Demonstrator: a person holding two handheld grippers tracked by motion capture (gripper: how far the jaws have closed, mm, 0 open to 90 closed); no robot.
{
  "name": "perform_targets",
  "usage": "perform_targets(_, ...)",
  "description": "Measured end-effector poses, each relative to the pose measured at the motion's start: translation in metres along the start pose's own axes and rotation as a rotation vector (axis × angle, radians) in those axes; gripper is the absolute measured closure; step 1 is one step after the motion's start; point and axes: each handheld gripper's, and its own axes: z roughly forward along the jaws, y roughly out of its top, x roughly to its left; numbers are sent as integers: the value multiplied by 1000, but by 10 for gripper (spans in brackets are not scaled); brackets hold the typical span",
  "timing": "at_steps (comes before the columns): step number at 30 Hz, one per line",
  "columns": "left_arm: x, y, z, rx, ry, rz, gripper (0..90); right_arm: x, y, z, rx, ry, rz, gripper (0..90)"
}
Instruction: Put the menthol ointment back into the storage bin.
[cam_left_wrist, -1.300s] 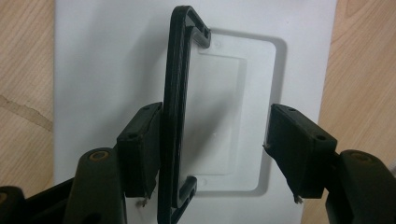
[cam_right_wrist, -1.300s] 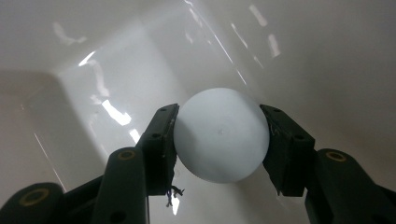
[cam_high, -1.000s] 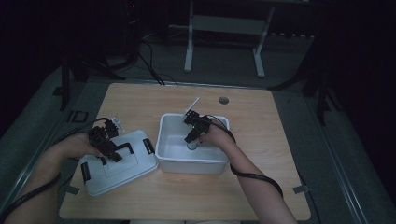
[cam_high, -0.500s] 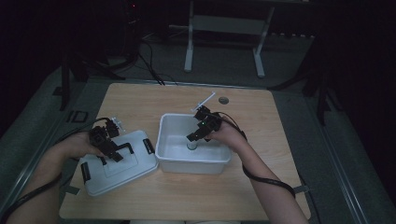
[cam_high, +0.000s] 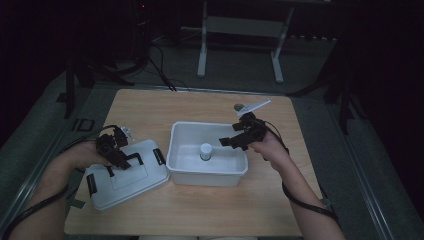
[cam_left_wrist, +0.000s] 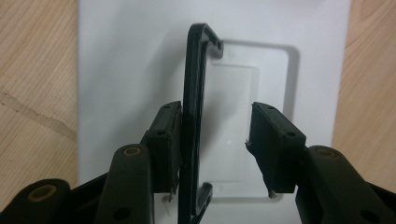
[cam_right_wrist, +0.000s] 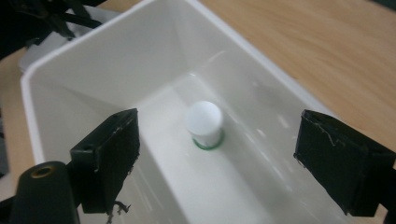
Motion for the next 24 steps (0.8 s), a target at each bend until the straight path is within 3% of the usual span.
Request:
perform_targets(5, 1, 1, 3, -12, 1, -9, 609, -11, -15, -19, -81, -29, 37, 138)
perform_targets(6, 2, 1, 3, -16, -12, -17, 624, -13, -17, -22, -93, -37, 45, 139)
perform_targets(9, 2, 0, 3, -13, 1, -10, 673, -18, -26, -30, -110, -54, 58, 139)
perform_targets(12, 3, 0, 1, -11, 20, -7, 703, -22, -36, -36, -120, -65, 67, 139)
perform_targets(18, 4, 0, -1, -15, 15, -1, 774, -32, -60, -46, -131, -89, 100, 140)
perform_targets(24, 6, 0, 0, -5, 38, 1, 774, -39, -88, -49, -134, -113, 131, 140)
